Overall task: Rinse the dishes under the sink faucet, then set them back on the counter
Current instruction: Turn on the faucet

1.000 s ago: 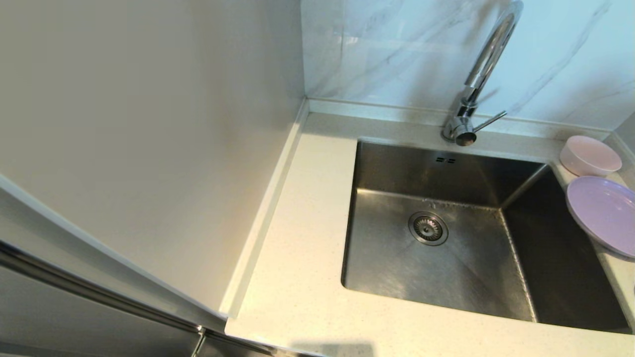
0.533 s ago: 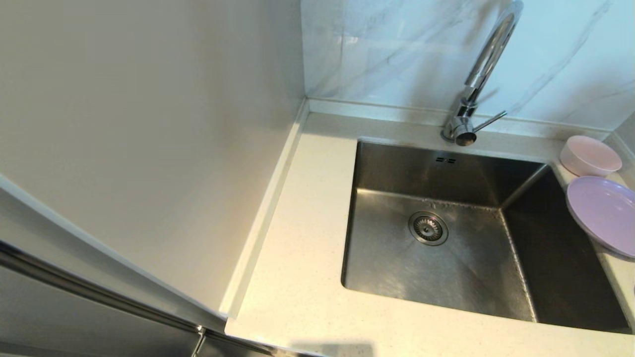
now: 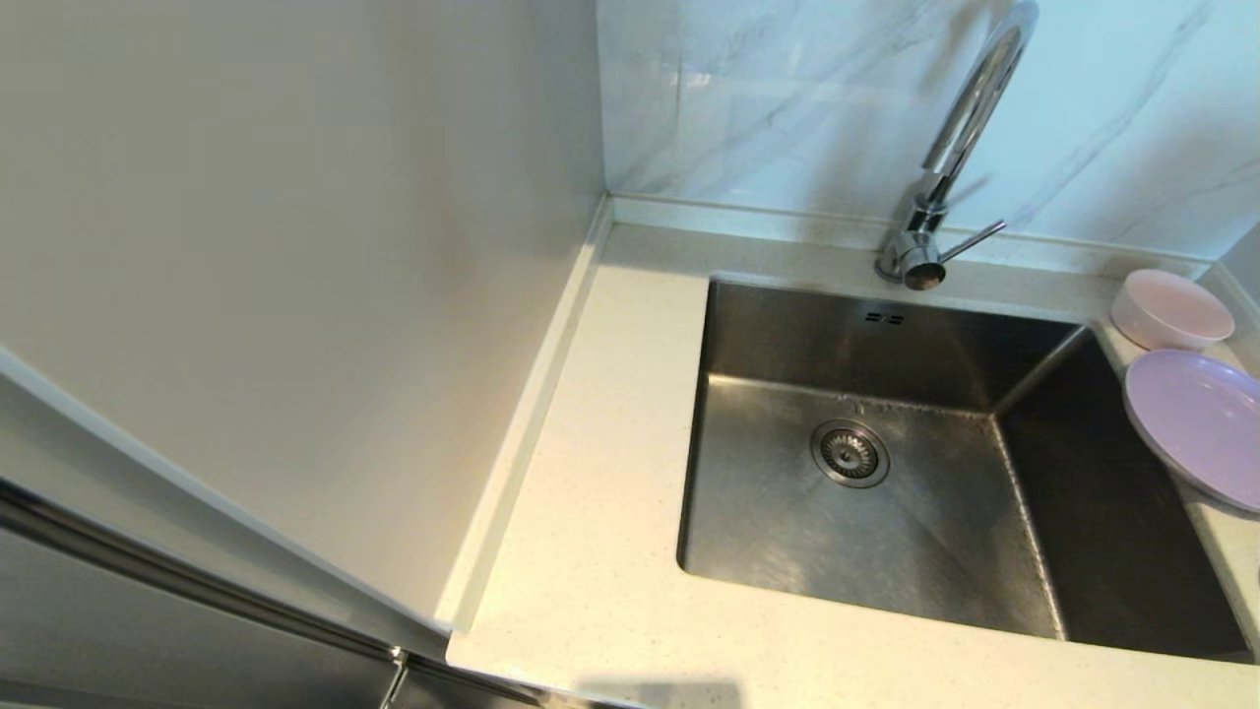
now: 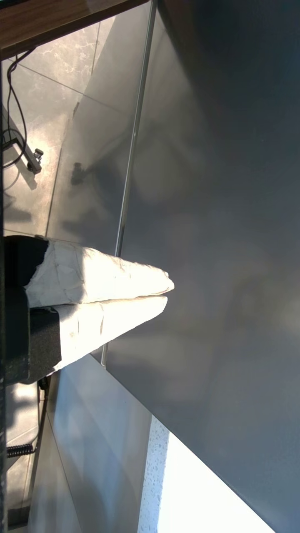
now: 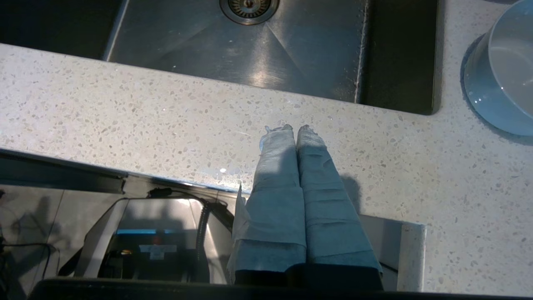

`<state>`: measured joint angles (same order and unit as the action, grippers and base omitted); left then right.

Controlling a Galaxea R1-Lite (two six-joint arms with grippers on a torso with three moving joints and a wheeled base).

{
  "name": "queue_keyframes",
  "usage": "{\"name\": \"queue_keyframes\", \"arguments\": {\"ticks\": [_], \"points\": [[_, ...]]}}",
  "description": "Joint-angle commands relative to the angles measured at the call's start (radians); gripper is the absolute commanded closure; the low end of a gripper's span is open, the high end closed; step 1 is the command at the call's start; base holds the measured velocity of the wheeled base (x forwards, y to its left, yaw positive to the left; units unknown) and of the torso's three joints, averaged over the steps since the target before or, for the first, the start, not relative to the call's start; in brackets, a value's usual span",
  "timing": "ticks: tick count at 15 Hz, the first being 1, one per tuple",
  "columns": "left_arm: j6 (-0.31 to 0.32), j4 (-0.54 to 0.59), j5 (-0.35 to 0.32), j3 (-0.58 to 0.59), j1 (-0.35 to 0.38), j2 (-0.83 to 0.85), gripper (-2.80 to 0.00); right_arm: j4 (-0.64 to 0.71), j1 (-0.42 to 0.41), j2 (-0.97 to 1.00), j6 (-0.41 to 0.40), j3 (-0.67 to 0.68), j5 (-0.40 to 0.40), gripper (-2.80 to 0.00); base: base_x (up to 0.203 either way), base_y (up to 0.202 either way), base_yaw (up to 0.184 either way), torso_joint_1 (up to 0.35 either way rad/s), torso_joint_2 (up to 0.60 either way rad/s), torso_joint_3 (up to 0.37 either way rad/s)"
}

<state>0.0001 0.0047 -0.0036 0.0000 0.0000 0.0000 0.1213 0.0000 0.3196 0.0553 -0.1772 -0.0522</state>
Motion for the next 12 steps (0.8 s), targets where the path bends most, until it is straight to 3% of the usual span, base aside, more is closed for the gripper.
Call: {"name": "queue_keyframes", "arguments": {"ticks": [1,7,12], "points": [[0.000,0.000,-0.001,0.000,0.000,0.000,0.00,0.018,0.000,0.082,0.001,-0.060,0.001,0.00,0.000,0.000,0.000,0.000,0.00,0.000],[0.000,0.000,0.001,0.000,0.000,0.000,0.00,0.030,-0.003,0.285,0.008,-0.247,0.005,0.00,0.000,0.000,0.000,0.000,0.00,0.000],[0.000,0.000,0.001,0.000,0.000,0.000,0.00,0.176,-0.015,0.495,0.052,-0.548,0.021,0.00,0.000,0.000,0.000,0.000,0.00,0.000]]}}
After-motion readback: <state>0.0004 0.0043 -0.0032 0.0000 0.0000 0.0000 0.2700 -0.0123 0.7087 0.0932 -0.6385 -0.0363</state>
